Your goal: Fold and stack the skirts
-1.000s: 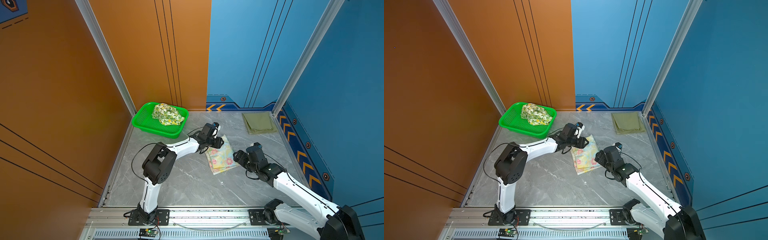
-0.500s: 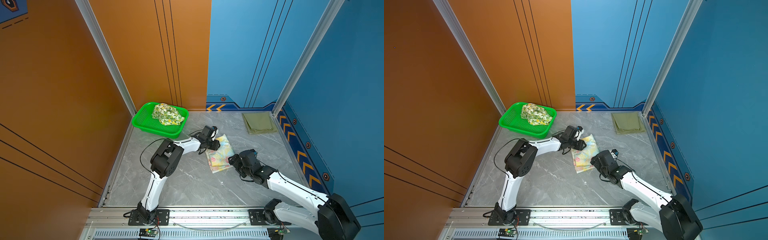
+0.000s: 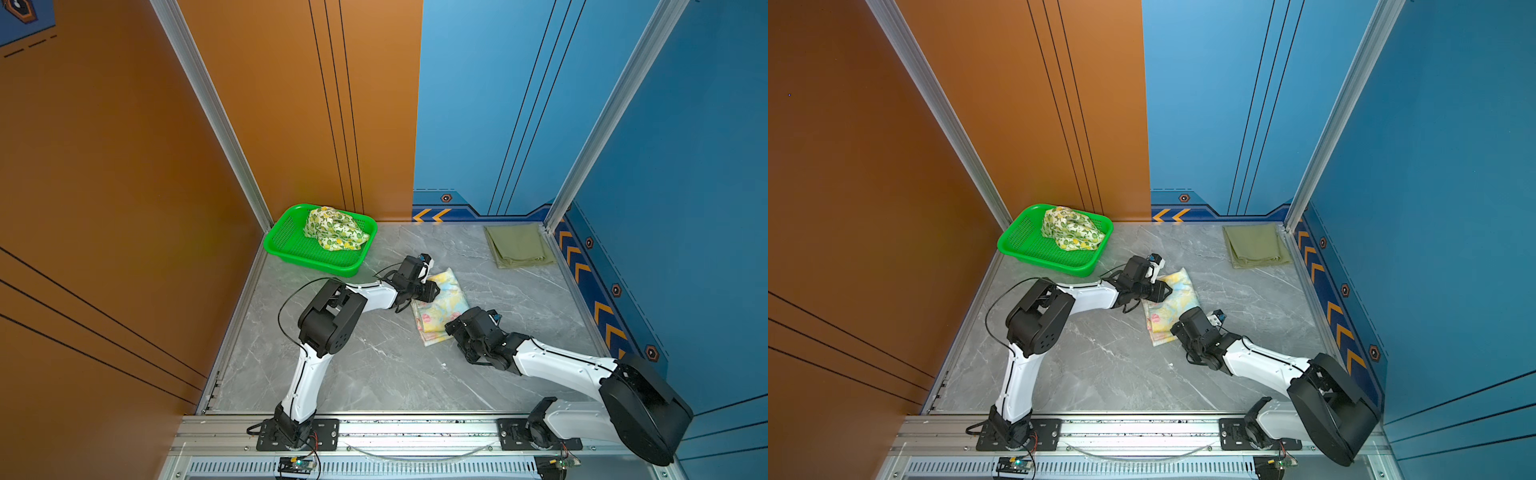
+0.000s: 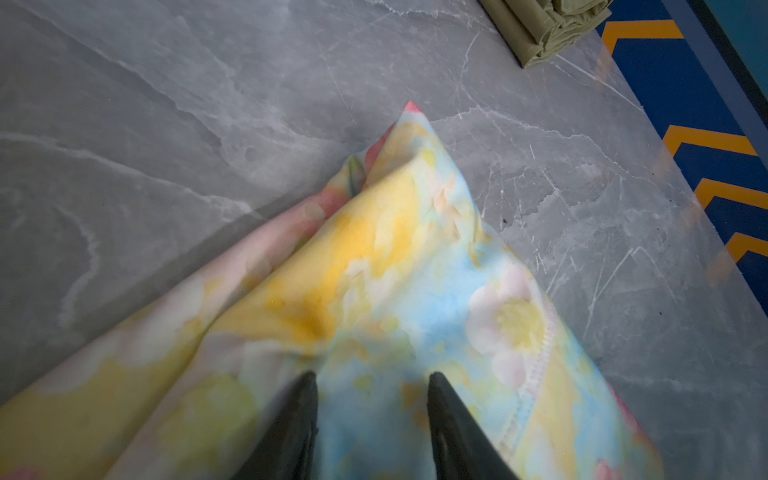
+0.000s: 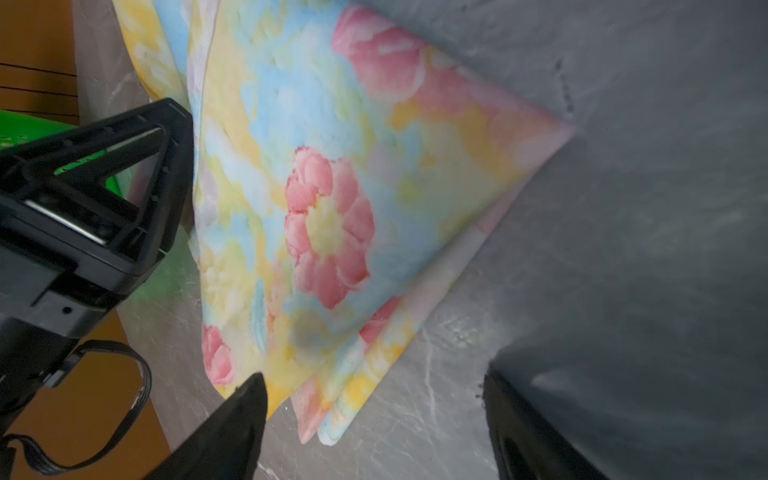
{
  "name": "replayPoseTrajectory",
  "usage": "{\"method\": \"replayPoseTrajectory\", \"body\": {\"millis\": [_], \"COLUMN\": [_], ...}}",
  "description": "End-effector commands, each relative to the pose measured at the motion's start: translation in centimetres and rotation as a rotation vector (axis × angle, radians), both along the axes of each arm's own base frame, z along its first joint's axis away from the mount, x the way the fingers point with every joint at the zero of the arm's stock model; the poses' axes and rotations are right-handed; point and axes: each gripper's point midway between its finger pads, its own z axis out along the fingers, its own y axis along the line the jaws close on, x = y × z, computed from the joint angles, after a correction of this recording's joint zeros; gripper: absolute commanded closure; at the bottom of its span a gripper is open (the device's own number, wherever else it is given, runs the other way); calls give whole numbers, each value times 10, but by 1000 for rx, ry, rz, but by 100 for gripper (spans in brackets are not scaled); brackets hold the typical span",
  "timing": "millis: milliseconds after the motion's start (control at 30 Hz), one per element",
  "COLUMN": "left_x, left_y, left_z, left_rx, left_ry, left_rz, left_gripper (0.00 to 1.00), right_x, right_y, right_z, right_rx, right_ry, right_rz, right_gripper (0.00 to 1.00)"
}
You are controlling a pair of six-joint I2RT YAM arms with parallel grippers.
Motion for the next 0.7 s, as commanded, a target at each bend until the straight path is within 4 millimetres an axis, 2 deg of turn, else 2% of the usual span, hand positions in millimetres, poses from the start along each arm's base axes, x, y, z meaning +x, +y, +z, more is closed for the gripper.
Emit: {"method": "replayPoseTrajectory", "body": {"millis": [0,300,667], "left_x": [-40,-49,-55], "left_y": [22,21,20], "left_z": [-59,-60,-63], "left_rx": [115,105,98], "left_ry": [199,213,230], "left_rz": [6,0,-14], "left_gripper": [55,56,56], "right_x": [-3,-12,7], "right_y": [-4,3,-8], "right_z": [-17,-46,-76], "right_rx": [7,46,90], "right_ry": [41,76,28], "right_rz": [-65,-138,-257], "right_gripper": [16,13,16]}}
